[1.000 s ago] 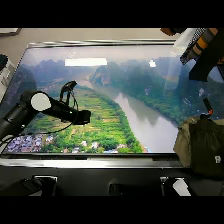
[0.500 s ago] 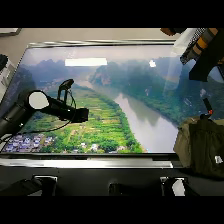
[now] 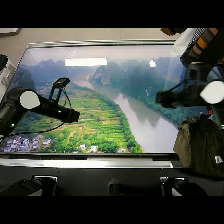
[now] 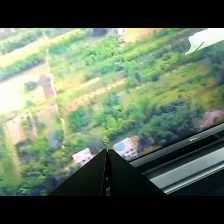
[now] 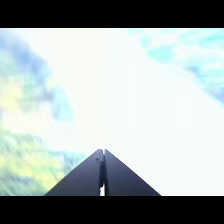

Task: Fold the clothes and pants, and hang the long-sleeved shirts on hangers.

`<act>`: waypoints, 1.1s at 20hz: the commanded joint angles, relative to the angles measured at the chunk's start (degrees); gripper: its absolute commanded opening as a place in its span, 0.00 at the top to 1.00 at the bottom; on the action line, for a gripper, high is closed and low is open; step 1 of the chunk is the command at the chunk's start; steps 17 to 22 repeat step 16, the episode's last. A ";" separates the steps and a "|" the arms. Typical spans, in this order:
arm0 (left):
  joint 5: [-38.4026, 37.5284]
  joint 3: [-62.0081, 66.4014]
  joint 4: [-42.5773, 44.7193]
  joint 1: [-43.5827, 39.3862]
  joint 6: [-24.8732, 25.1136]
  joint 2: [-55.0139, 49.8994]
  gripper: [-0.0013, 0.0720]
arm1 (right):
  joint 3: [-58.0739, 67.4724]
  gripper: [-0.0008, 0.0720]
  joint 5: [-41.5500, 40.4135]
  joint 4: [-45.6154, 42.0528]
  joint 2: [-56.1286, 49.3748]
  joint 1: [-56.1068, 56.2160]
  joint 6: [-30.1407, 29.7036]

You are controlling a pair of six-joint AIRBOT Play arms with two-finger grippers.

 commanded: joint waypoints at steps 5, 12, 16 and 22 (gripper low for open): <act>-3.58 0.00 2.95 -0.11 1.51 0.61 0.96 | 0.13 0.94 0.26 -7.89 -2.78 11.02 1.03; -3.58 0.00 2.95 -0.09 1.51 0.57 0.96 | 0.13 0.94 0.13 -7.89 -2.80 11.02 1.03; -3.58 0.00 2.95 -0.09 1.49 0.57 0.96 | 0.13 0.94 0.13 -7.89 -2.80 11.02 1.03; -3.58 0.00 2.95 -0.09 1.49 0.57 0.96 | 0.13 0.94 0.13 -7.89 -2.80 11.02 1.03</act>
